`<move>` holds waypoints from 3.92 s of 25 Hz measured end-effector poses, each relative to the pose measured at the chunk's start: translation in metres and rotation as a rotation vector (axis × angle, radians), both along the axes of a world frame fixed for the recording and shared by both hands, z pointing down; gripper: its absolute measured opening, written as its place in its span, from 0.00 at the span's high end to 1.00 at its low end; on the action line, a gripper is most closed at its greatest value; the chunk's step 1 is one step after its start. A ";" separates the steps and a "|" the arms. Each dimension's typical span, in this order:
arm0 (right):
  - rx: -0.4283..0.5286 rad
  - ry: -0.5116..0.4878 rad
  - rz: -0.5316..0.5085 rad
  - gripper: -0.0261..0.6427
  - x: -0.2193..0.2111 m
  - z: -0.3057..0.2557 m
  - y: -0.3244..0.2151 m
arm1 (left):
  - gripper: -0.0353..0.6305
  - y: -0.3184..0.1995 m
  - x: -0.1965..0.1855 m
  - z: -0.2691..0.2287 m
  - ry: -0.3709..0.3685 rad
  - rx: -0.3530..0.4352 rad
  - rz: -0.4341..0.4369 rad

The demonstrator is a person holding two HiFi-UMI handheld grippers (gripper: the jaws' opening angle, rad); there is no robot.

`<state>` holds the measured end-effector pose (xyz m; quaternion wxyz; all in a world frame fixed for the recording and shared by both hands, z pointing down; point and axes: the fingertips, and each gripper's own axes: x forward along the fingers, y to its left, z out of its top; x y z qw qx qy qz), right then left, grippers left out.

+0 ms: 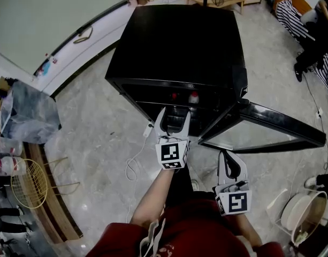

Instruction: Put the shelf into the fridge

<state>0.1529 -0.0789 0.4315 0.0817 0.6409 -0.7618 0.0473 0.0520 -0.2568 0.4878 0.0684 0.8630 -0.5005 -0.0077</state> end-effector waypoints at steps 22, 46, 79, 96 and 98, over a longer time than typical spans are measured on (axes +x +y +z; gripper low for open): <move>-0.018 0.034 0.032 0.96 -0.012 0.008 -0.056 | 0.47 -0.039 0.005 0.005 0.004 0.027 -0.044; -0.009 -0.015 0.120 0.96 -0.017 0.007 -0.097 | 0.47 -0.101 0.029 0.004 -0.007 0.048 0.019; 0.086 -0.005 0.011 0.96 0.003 -0.015 0.005 | 0.47 0.103 -0.057 -0.018 -0.139 0.009 -0.120; 0.156 0.010 -0.086 0.96 -0.054 -0.061 0.027 | 0.47 0.202 -0.170 -0.087 -0.234 0.043 -0.209; 0.160 0.010 -0.081 0.96 -0.067 -0.067 0.028 | 0.47 0.202 -0.191 -0.095 -0.224 0.054 -0.209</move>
